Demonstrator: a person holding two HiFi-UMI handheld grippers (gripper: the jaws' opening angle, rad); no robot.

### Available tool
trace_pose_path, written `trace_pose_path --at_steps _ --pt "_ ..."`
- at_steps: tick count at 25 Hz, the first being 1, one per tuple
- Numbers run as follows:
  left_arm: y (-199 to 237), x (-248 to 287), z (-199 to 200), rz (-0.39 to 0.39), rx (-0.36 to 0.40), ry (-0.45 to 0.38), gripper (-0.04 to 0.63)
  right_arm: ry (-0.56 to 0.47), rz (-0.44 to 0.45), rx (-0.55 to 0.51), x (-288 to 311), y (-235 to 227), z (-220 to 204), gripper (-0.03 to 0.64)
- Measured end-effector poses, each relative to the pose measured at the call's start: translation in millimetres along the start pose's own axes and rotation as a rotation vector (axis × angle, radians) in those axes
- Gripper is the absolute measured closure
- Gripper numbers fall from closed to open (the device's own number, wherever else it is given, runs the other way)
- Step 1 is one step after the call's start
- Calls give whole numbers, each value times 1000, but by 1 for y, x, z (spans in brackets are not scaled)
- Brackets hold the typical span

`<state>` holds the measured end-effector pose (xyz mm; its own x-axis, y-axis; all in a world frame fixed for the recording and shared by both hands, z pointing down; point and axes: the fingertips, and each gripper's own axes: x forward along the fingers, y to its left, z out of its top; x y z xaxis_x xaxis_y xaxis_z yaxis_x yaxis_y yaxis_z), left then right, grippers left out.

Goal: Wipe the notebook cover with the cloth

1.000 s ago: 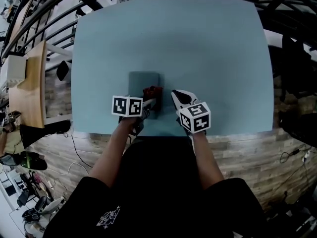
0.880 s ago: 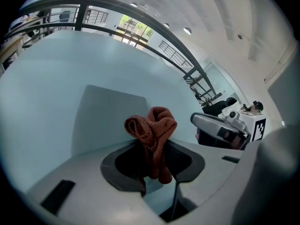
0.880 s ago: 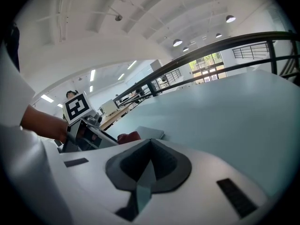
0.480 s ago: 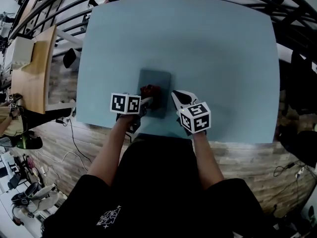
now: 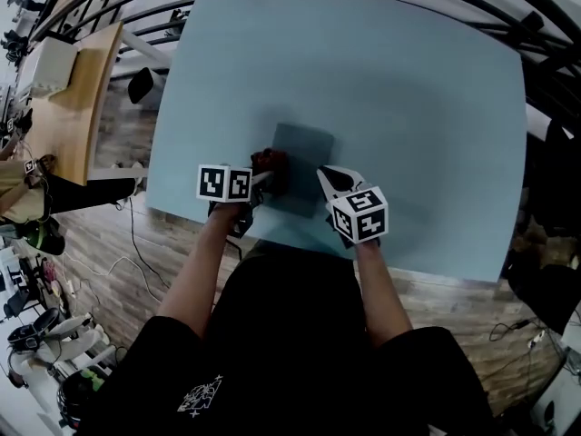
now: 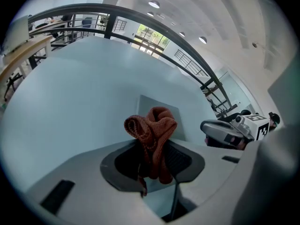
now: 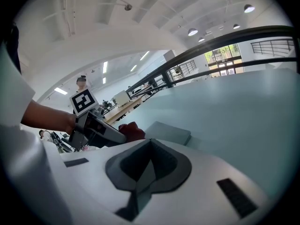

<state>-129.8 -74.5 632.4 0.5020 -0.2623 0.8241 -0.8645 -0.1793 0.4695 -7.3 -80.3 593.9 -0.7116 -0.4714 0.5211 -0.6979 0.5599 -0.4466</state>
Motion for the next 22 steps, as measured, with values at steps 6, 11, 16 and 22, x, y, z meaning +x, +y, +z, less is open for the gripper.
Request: trace_pose_path --at_steps 6,11,16,22 --pt "19 -13 7 31 -21 -13 460 5 15 -16 9 3 11 615" --pt "29 -19 7 63 -10 -19 460 1 13 -20 9 3 12 615" --pt "44 -30 2 101 -27 -38 460 -1 11 -19 6 4 6 615" --pt "48 -44 -5 111 -39 -51 460 -10 3 -21 -1 8 7 615"
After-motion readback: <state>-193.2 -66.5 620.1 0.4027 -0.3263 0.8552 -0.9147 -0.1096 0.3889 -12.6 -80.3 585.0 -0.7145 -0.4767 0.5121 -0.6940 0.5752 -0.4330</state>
